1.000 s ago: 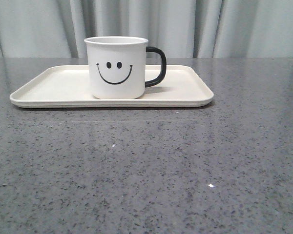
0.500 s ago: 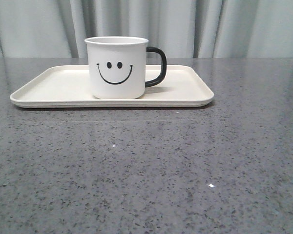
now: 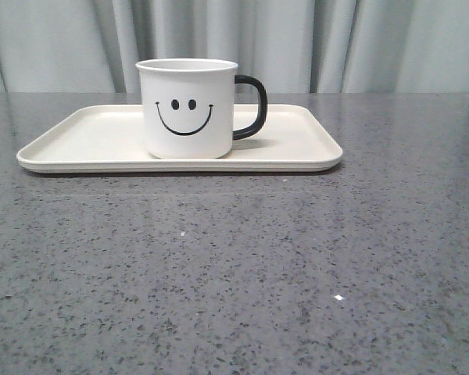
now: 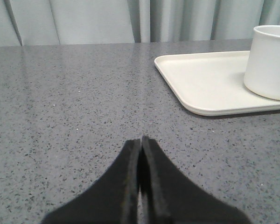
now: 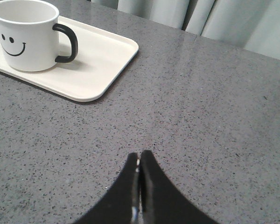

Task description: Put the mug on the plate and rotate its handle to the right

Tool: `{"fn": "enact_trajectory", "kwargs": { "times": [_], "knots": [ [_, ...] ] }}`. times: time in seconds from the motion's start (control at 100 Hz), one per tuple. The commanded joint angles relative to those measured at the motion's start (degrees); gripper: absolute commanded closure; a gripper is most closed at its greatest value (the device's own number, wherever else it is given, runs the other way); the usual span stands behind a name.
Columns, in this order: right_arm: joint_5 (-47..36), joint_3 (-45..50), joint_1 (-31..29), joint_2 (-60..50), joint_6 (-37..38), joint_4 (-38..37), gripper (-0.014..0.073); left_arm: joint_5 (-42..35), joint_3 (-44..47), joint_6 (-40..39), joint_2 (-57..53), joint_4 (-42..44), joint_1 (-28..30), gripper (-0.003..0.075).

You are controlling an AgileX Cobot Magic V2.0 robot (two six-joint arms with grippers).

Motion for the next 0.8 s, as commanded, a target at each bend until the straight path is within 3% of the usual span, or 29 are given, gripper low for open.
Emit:
{"fn": "enact_trajectory", "kwargs": {
  "times": [0.0,0.79],
  "knots": [
    [-4.55,-1.54,-0.30,0.41,0.27,-0.57,0.0659,-5.53,0.52,-0.31,-2.31,0.07,0.01,0.0740],
    [-4.48,-1.54,-0.30,0.41,0.27,-0.57,0.0659,-7.23,2.53,-0.31,-2.96,0.07,0.01,0.0740]
  ]
}}
